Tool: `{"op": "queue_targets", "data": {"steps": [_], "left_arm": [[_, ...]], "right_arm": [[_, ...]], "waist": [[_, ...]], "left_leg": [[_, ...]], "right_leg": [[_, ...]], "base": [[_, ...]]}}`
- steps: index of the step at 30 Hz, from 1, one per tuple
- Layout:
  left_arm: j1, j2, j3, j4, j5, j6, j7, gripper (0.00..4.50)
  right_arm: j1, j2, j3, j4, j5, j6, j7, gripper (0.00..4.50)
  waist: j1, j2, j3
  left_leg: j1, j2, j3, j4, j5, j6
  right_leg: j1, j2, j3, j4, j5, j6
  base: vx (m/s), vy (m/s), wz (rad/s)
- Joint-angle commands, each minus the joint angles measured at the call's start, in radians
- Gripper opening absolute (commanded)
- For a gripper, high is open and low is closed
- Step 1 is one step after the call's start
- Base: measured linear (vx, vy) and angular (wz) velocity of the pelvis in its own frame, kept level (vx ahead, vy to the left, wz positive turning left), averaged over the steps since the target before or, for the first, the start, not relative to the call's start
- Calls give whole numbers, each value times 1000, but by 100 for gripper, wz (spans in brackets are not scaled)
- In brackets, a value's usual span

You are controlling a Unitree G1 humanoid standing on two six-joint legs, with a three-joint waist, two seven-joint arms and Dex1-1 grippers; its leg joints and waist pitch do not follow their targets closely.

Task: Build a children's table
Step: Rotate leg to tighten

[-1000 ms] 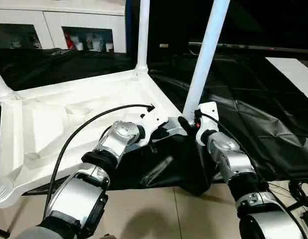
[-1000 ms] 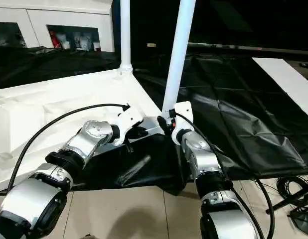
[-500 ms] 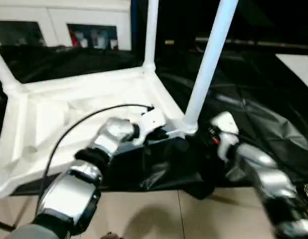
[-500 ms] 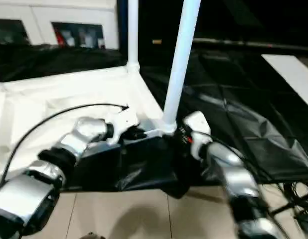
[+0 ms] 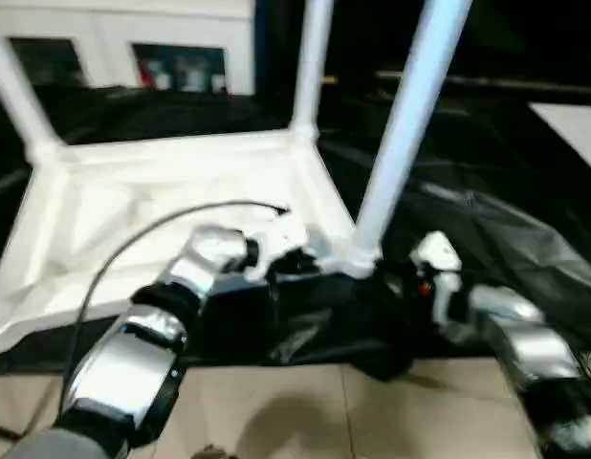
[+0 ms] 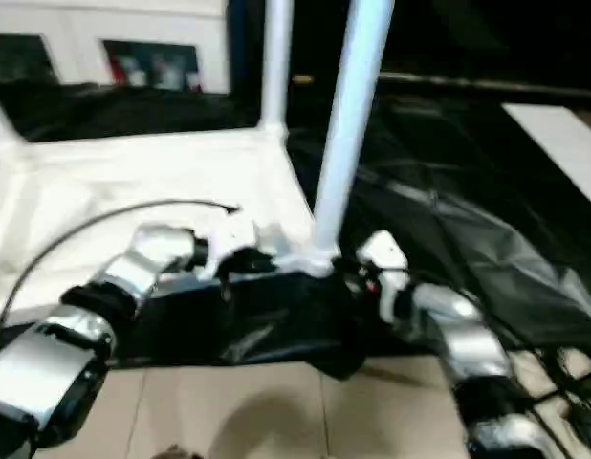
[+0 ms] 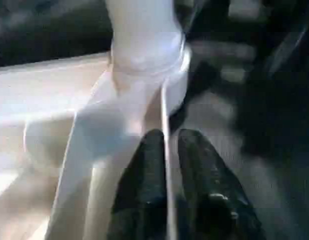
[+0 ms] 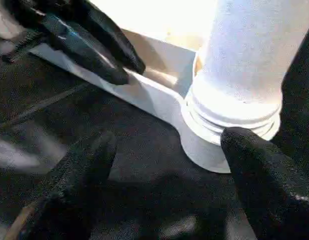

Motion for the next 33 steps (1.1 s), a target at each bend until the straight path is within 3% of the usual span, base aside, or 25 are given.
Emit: {"op": "queue_targets", "data": {"steps": [1, 2, 3, 6, 7, 8, 9, 11, 13, 14, 15, 17, 20, 21, 22, 23, 24, 25, 26, 28, 29, 30, 31, 32, 33], "left_arm": [[17, -16, 8, -71, -49, 4, -53, 99], [25, -10, 20, -103, -67, 15, -54, 105], [40, 8, 33, -168, -92, 36, -65, 109], [57, 30, 47, -240, -115, 74, -75, 137], [74, 51, 52, -295, -127, 108, -88, 137], [131, 108, 55, -446, -157, 229, -127, 152], [158, 134, 50, -500, -160, 273, -144, 157], [193, 169, 42, -570, -163, 331, -165, 165], [293, 254, 39, -707, -158, 421, -204, 191], [334, 284, 46, -746, -152, 431, -209, 191], [366, 301, 60, -774, -153, 431, -197, 199], [397, 311, 86, -796, -160, 434, -166, 227], [443, 307, 153, -831, -174, 440, -57, 247], [454, 307, 164, -854, -176, 458, -28, 261], [458, 302, 173, -859, -176, 463, -2, 271], [462, 295, 179, -868, -176, 484, 25, 271], [464, 289, 181, -871, -175, 501, 45, 276], [461, 272, 173, -857, -172, 501, 59, 282], [459, 252, 161, -845, -170, 499, 74, 292], [456, 234, 150, -832, -168, 490, 82, 313], [453, 210, 142, -824, -173, 488, 90, 315], [442, 156, 130, -804, -195, 481, 112, 325], [438, 138, 126, -798, -202, 475, 118, 325], [437, 134, 125, -796, -203, 474, 119, 337], [436, 122, 121, -792, -207, 468, 123, 349]], "right_arm": [[-7, 31, 42, 150, -56, -30, -21, 375], [-16, 40, 44, 196, -66, -55, -26, 375], [-32, 58, 42, 289, -87, -105, -30, 375], [-44, 66, 43, 351, -103, -139, -33, 375], [-50, 68, 42, 370, -105, -147, -25, 375], [-68, 69, 44, 401, -113, -162, -14, 375], [-74, 68, 43, 405, -113, -165, -9, 375], [-82, 67, 43, 412, -113, -172, -1, 375], [-97, 72, 37, 444, -112, -203, 6, 375], [-99, 73, 35, 451, -111, -212, 8, 375], [-105, 78, 27, 467, -107, -229, 15, 375], [-110, 86, 6, 485, -92, -243, 23, 375], [-120, 104, -47, 520, -53, -272, 19, 375], [-119, 104, -59, 511, -43, -271, 10, 375], [-49, 55, -60, 218, 25, -137, 27, 375], [12, 7, -63, -60, 79, -12, 21, 375], [51, -24, -69, -249, 106, 71, 0, 375], [49, -24, -90, -298, 81, 105, -91, 375], [21, -11, -114, -257, 31, 101, -193, 375], [-4, 1, -126, -203, 2, 87, -243, 375], [-29, 15, -139, -142, -12, 47, -265, 375], [-45, 52, -148, -106, 32, -2, -210, 375], [-26, 63, -145, -161, 55, 17, -205, 375], [-22, 66, -144, -173, 60, 21, -203, 375], [-1, 72, -138, -231, 78, 48, -203, 375]], "waist": [[3, -1, -58], [2, 0, -57], [-2, -7, -59], [-10, -8, -55], [-12, -25, -54], [-8, -15, -54], [-12, -13, -52], [-16, -7, -48], [-18, 4, -50], [-18, 5, -52], [-21, 13, -49], [-23, 13, -52], [-22, 17, -48], [-22, 14, -48], [-23, 18, -48], [-13, 11, -45], [-4, 4, -50], [1, 19, -54], [0, 15, -53], [-10, 24, -55], [-10, 29, -54], [-23, 42, -55], [-23, 44, -54], [-22, 38, -56], [-23, 42, -60]], "left_leg": [[4, 37, -18, -66, -204, 42], [10, 37, -16, -66, -217, 39], [8, 40, -18, -66, -232, 34], [11, 38, -17, -70, -263, 32], [14, 41, -17, -71, -278, 30], [15, 47, -22, -75, -282, 22], [12, 47, -23, -77, -284, 21], [20, 45, -19, -82, -322, 7], [24, 45, -22, -84, -358, -16], [26, 48, -23, -85, -362, -20], [23, 44, -23, -87, -369, -22], [28, 43, -21, -84, -389, -29], [29, 42, -23, -86, -432, -34], [30, 40, -24, -86, -439, -32], [29, 41, -25, -86, -441, -35], [30, 41, -25, -89, -407, -20], [31, 42, -21, -86, -368, -2], [18, 37, -23, -86, -307, 7], [17, 37, -20, -83, -274, 6], [9, 30, -18, -80, -231, -7], [19, 30, -13, -75, -263, -17], [16, 29, -11, -72, -292, -22], [15, 30, -13, -72, -292, -23], [16, 27, -10, -70, -284, -14], [7, 27, -16, -71, -243, -1]], "right_leg": [[47, -75, 33, -71, -170, -276], [43, -71, 35, -75, -169, -274], [46, -77, 35, -67, -159, -287], [44, -69, 35, -74, -194, -265], [43, -72, 34, -75, -221, -261], [45, -80, 35, -72, -252, -260], [43, -79, 36, -73, -266, -258], [33, -66, 36, -80, -295, -244], [31, -65, 38, -77, -302, -242], [31, -67, 39, -77, -298, -243], [30, -61, 39, -78, -296, -238], [27, -59, 40, -78, -283, -244], [25, -59, 40, -84, -327, -239], [24, -59, 39, -87, -347, -232], [24, -59, 39, -85, -350, -230], [34, -45, 41, -86, -303, -195], [32, -46, 43, -80, -253, -188], [46, -49, 44, -74, -227, -181], [40, -49, 46, -76, -214, -179], [35, -54, 42, -74, -224, -195], [25, -55, 44, -83, -266, -198], [27, -53, 46, -86, -260, -206], [28, -52, 45, -86, -240, -208], [31, -47, 45, -87, -212, -206], [41, -45, 43, -72, -135, -219]], "base": [[0, 0, 0], [0, 0, 0], [0, 0, 0], [0, 0, 0], [0, 0, 0], [0, 0, 0], [0, 0, 0], [0, 0, 0], [0, 0, 0], [0, 0, 0], [0, 0, 0], [0, 0, 0], [0, 0, 0], [0, 0, 0], [0, 0, 0], [0, 0, 0], [0, 0, 0], [0, 0, 0], [0, 0, 0], [0, 0, 0], [0, 0, 0], [0, 0, 0], [0, 0, 0], [0, 0, 0], [0, 0, 0]]}}
